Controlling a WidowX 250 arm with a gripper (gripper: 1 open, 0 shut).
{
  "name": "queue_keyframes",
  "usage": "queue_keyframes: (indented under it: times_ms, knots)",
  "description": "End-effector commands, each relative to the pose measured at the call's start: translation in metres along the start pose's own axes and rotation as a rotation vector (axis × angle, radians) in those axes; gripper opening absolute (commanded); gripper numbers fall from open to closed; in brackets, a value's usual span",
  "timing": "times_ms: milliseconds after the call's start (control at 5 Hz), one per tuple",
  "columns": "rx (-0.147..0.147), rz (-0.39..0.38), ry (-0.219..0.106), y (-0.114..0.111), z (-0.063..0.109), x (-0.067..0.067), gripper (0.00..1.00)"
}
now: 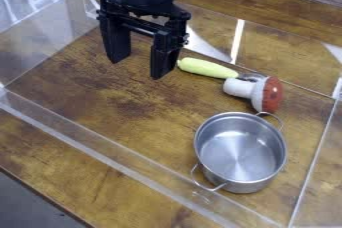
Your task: Put the mushroom in the silver pot
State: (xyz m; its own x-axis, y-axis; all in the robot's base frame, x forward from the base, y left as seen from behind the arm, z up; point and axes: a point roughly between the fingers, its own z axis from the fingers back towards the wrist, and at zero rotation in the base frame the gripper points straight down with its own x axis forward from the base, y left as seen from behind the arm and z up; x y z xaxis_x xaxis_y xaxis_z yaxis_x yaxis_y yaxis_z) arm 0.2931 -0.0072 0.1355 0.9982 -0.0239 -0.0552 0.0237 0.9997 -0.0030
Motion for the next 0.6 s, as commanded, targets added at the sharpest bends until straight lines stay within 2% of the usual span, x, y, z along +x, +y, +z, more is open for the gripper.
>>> queue_keyframes:
  times_ms: [0, 200, 400]
  knots:
    - [-0.01, 0.032, 0.029, 0.01, -0.023, 0.007, 1.0]
    - [-0.005, -0.101, -0.018, -0.014, -0.016, 0.038, 1.0]
    - [0.009, -0.262, -0.065, -0.05, -0.004, 0.069, 1.0]
